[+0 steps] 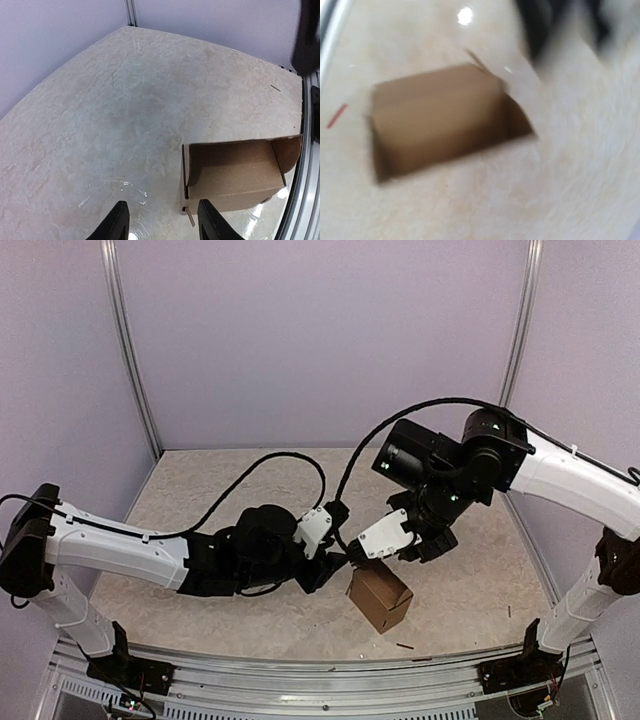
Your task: Fold the paper box
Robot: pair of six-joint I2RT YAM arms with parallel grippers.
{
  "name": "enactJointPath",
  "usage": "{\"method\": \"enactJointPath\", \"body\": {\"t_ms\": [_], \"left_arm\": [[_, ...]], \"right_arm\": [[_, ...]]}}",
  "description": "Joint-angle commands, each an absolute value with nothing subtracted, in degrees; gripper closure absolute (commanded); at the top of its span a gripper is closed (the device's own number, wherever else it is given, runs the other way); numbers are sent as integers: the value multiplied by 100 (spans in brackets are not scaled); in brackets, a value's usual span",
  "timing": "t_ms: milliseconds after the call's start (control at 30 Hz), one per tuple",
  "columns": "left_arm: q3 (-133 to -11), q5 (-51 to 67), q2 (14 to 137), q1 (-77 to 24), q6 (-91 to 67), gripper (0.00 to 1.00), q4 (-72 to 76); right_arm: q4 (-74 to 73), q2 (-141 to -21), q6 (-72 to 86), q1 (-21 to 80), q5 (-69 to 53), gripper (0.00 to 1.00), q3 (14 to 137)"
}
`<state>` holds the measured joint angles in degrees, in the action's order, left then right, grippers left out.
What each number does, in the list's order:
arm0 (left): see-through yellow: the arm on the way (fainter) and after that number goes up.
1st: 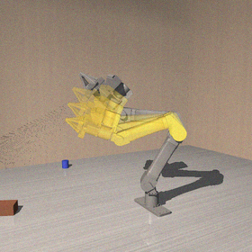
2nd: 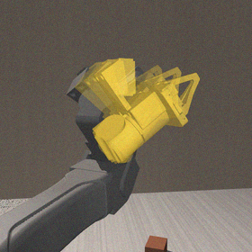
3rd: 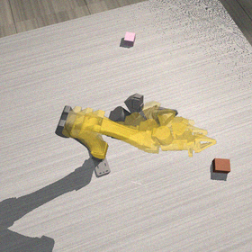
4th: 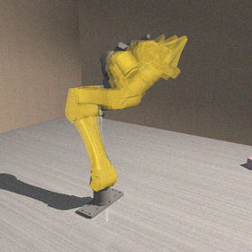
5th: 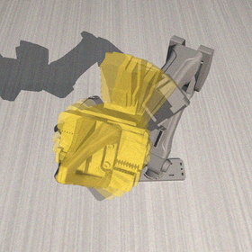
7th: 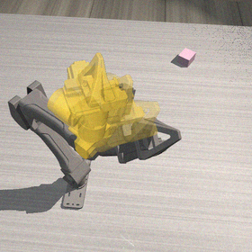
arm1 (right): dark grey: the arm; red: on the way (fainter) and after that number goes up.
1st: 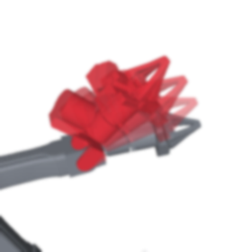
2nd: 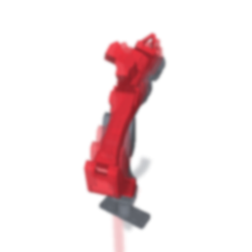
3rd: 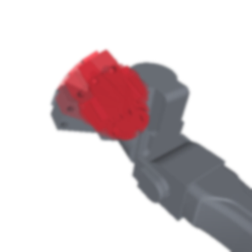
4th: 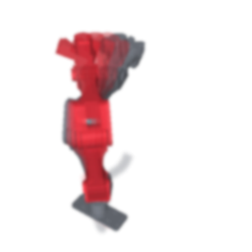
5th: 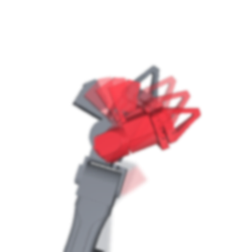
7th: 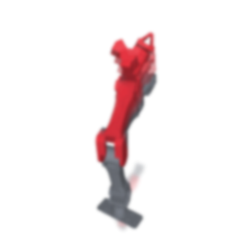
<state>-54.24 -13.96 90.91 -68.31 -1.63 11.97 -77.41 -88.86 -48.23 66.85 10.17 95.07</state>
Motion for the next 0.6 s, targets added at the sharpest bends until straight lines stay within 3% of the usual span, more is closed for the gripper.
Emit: {"method": "enactJointPath", "body": {"t_ms": [0, 200, 567], "left_arm": [[-4711, -1045, 8779, -6886, -780, 62, 1139], [-4493, -614, 9114, -6899, -1216, 78, 1595], [-4442, -854, 9558, -6957, -1051, 90, 2558]], "right_arm": [[-7952, -8847, -5199, 5515, -180, 72, 9688], [-7776, -9124, -5540, 4979, -1260, 82, 9276], [-7424, -9272, -5274, 4327, -2581, 78, 9179]]}}
